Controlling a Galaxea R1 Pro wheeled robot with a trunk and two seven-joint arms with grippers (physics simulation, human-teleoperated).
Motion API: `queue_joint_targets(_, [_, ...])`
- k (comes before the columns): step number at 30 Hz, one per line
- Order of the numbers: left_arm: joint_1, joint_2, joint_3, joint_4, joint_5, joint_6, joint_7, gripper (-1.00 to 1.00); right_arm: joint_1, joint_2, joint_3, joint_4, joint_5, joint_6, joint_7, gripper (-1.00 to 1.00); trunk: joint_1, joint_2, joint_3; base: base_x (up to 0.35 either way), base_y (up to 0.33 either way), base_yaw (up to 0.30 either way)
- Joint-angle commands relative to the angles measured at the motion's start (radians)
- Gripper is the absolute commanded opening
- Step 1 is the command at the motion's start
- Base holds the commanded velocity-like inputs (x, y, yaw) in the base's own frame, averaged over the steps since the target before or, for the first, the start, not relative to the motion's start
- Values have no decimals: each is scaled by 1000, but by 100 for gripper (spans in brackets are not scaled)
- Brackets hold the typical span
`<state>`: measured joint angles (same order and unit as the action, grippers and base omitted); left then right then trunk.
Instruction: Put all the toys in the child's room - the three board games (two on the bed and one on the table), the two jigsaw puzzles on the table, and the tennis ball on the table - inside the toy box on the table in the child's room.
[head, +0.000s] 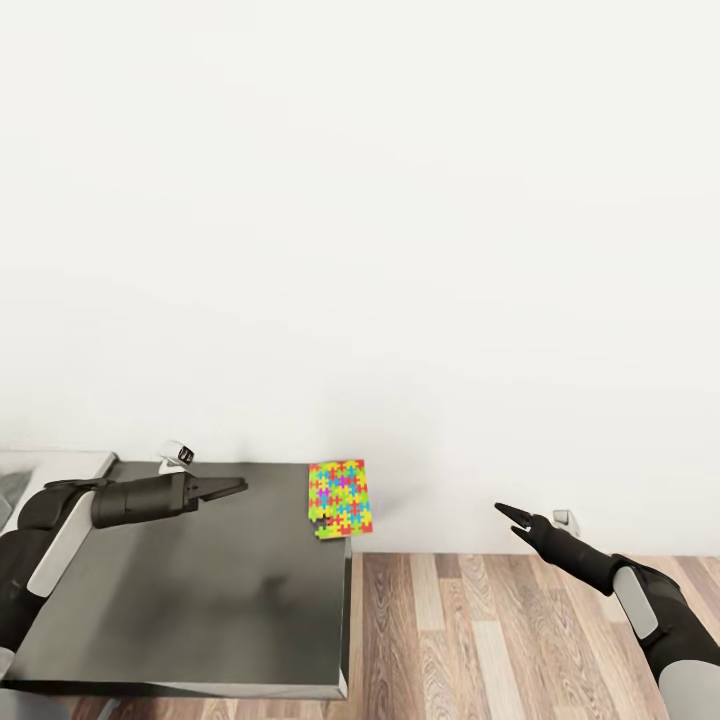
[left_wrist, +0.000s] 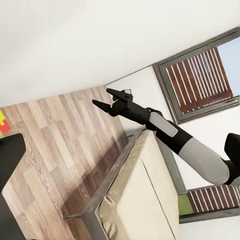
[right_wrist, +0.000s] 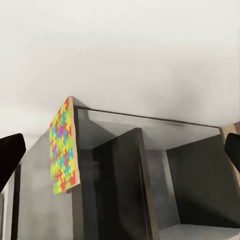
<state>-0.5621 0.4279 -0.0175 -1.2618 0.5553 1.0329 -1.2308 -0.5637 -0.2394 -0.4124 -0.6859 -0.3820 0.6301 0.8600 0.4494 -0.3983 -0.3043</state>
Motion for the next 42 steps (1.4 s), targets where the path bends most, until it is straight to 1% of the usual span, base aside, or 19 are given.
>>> queue_joint_targets(1, [-1, 1, -1, 0, 3, 6, -1, 100, -1, 0, -2, 0, -3, 6, 2, 100, 1, -2, 0, 0, 0, 0])
queue_joint_targets(22, [1, 0, -2, -25, 2, 6, 0, 100, -1, 5, 0, 0, -3, -4, 8, 100, 1, -2, 35, 0, 0, 0])
queue_joint_targets(42, [1, -3, -3, -28, -1, 3, 2, 100, -1, 12, 1, -3, -2, -7, 7, 100, 1, -2, 68, 0, 0, 0])
